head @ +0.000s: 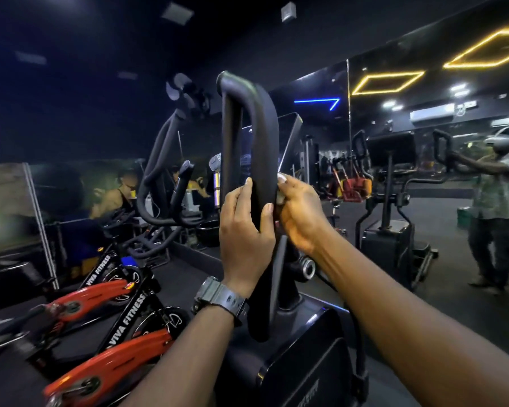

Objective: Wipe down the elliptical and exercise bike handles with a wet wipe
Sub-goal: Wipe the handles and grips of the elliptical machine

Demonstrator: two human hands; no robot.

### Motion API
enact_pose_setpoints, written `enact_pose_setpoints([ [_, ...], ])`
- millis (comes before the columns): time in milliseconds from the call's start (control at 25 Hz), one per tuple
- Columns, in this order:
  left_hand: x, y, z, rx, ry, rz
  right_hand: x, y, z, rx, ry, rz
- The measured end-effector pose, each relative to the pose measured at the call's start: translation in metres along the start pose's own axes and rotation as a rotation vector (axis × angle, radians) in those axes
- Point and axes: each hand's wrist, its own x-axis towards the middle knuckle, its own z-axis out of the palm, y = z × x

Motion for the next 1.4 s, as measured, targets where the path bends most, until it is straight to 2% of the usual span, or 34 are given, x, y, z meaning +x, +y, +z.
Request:
enact_pose_setpoints([
  [120,0.003,0.000,0.004,-0.002,0.024,0.003,-0.031,0.034,-0.011,-0.086,-0.096,-0.029],
  [240,0.014,0.004,0.010,0.071,0.025,0.037,0.008,-0.002,-0.007,-0.014,-0.053,-0.085],
  [320,0.025,0.010,0.014,0.147,-0.005,0.022,0.027,-0.027,0.003,0.054,-0.086,-0.144],
  [440,0.034,0.016,0.014,0.191,-0.033,0.007,0.009,0.020,-0.019,-0.039,-0.137,-0.130],
  [520,0.038,0.019,0.017,0.228,0.020,0.033,0.003,0.027,-0.027,-0.041,-0.197,-0.110],
  [680,0.059,0.034,0.028,0.283,0.202,-0.013,0.067,-0.026,-0.013,0.083,-0.231,-0.283],
  [760,0.065,0.039,0.032,0.323,0.252,-0.039,0.061,-0.003,-0.022,-0.003,-0.209,-0.338],
  [880,0.059,0.042,0.038,0.363,0.303,-0.043,0.020,0.043,-0.048,-0.070,-0.263,-0.297],
  [1000,0.058,0.046,0.047,0.407,0.340,-0.053,0.078,0.011,-0.039,0.125,-0.153,-0.238],
  [1080,0.058,0.046,0.049,0.427,0.354,-0.049,0.097,-0.013,-0.029,0.256,-0.143,-0.237],
  [1160,0.057,0.044,0.050,0.429,0.358,-0.044,0.075,0.007,-0.033,0.260,-0.129,-0.212],
  [1240,0.056,0.043,0.052,0.460,0.378,-0.030,0.035,0.030,-0.045,0.255,-0.224,-0.180],
  [1400,0.056,0.048,0.062,0.588,0.407,-0.055,0.107,0.003,-0.025,0.353,-0.235,-0.122],
])
